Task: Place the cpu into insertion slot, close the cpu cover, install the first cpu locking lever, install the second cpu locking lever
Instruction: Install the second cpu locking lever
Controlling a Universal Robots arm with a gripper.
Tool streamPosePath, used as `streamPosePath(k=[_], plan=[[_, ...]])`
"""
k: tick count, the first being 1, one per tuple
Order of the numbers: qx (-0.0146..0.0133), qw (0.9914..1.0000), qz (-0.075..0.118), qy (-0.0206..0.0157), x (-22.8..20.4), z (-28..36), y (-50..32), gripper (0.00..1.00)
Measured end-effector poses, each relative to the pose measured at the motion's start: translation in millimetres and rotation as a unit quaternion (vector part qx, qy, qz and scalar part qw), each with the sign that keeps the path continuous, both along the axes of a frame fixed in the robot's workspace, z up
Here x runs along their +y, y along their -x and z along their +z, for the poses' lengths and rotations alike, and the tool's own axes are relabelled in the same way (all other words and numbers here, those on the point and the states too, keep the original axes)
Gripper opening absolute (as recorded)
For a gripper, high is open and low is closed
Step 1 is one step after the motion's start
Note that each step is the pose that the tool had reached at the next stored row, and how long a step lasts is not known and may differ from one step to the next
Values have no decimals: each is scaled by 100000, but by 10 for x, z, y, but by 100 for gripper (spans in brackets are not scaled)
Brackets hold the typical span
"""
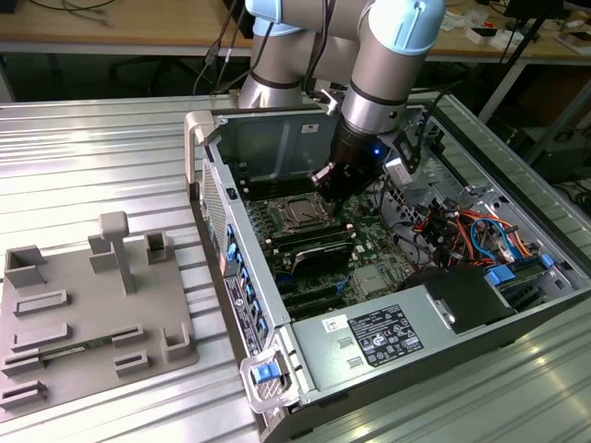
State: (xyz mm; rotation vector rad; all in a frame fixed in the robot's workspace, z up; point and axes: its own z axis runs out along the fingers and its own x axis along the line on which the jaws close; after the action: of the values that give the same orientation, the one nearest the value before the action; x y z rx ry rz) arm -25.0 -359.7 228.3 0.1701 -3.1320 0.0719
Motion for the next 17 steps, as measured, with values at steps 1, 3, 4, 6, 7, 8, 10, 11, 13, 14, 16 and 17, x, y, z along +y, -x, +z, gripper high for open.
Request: streamPosePath(k=[1,3,4,6,7,8,10,11,13,14,16,17], plan=[[-1,100000,3,-2,-2,0,8,11],[5,100000,2,11,-10,1,23,11],[-1,100000,2,7,-17,1,31,11],[0,100000,3,6,-25,1,44,11],[-5,100000,7,-1,-26,1,47,11],[-1,100000,14,6,-28,1,50,11],[-1,100000,6,20,-29,1,52,11],[1,100000,3,29,-29,1,52,11],[0,100000,4,29,-29,1,52,11],[2,100000,4,30,-29,1,52,11],[-2,100000,3,29,-29,1,52,11],[-3,100000,3,27,-29,1,52,11]])
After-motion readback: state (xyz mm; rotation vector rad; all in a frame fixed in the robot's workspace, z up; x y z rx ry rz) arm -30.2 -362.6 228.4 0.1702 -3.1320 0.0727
